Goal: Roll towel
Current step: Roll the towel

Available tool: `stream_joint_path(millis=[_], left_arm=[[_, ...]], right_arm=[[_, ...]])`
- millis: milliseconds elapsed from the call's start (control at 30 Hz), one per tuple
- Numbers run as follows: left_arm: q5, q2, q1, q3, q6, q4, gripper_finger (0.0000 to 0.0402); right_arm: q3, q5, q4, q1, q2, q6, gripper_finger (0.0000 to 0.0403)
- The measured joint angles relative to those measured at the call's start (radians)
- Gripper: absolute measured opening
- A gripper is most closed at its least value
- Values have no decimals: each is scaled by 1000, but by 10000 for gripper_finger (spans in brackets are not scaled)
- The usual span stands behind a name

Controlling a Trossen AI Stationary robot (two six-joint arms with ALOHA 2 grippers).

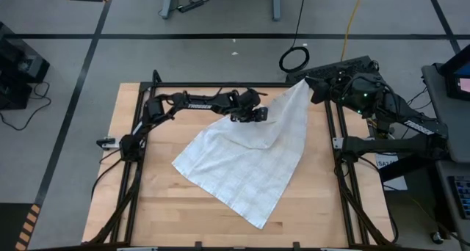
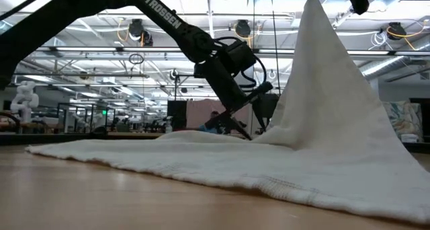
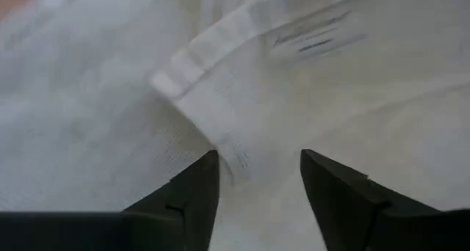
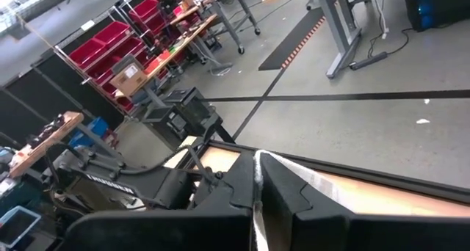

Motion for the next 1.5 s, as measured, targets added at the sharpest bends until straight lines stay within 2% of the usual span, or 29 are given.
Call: stream_joint_path(millis=[200, 300, 400, 467, 600, 867, 1200, 1500], left_arm=[[8, 42, -20, -1, -40, 97, 138], [-6, 41, -25, -1, -38, 129, 93], [-20, 35, -25, -1, -12, 130, 31], [-26, 26, -21, -1, 6, 133, 11], [-23, -22, -8, -1, 73, 101, 16], [-5, -152, 24, 0, 213, -82, 10], [-11, -312, 109, 0, 652, -193, 9], [129, -473, 255, -1, 1074, -238, 9]], right_arm=[[0, -18, 0, 0, -7, -6, 0], [0, -28, -3, 0, -12, -7, 0], [0, -34, -6, 0, -17, -7, 0], [0, -45, -8, 0, -19, -8, 0], [0, -53, -16, 0, -21, -7, 0], [0, -52, -24, 0, -21, -23, 0], [0, -51, -15, 0, 1, -30, 0], [0, -72, 33, 0, 98, 0, 0]])
